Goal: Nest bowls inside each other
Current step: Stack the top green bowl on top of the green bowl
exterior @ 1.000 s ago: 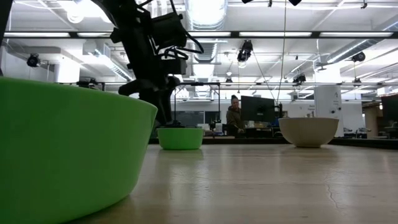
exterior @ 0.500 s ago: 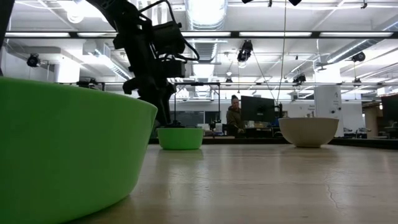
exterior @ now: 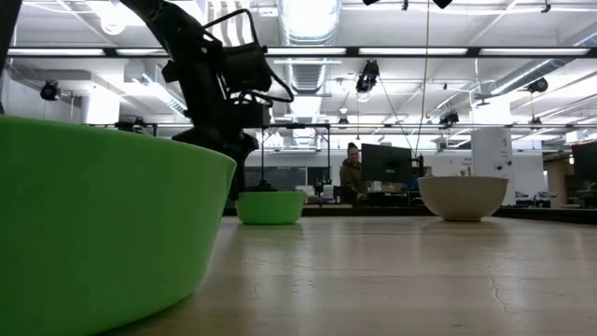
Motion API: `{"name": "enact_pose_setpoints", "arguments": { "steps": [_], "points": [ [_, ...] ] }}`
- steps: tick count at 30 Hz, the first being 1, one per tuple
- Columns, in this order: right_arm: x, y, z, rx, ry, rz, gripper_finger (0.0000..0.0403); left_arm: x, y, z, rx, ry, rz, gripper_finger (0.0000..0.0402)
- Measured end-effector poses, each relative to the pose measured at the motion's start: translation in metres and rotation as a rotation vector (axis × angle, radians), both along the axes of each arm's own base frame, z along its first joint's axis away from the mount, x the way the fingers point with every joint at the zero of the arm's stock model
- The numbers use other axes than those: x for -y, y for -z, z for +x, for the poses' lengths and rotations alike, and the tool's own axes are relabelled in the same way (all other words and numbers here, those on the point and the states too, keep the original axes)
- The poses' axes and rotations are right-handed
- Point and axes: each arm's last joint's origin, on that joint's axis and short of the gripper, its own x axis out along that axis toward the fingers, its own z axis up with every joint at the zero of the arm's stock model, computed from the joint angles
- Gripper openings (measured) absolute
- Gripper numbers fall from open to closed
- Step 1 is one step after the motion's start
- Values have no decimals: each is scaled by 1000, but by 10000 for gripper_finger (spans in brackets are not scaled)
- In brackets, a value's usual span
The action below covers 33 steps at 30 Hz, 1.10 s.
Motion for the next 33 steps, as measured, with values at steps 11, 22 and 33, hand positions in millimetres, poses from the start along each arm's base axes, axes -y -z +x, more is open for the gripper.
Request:
{"name": "enact_pose_setpoints", "arguments": {
  "steps": [11,22,33],
  "points": [
    [0,0,0,-1,0,0,8,0,14,-3,49,-17,7,131],
    [0,0,0,-1,0,0,8,-1,11,-1,63,-43,38,131],
    [0,2,0,-5,0,0,8,-1,11,-1,58,-44,52,131]
  ]
}}
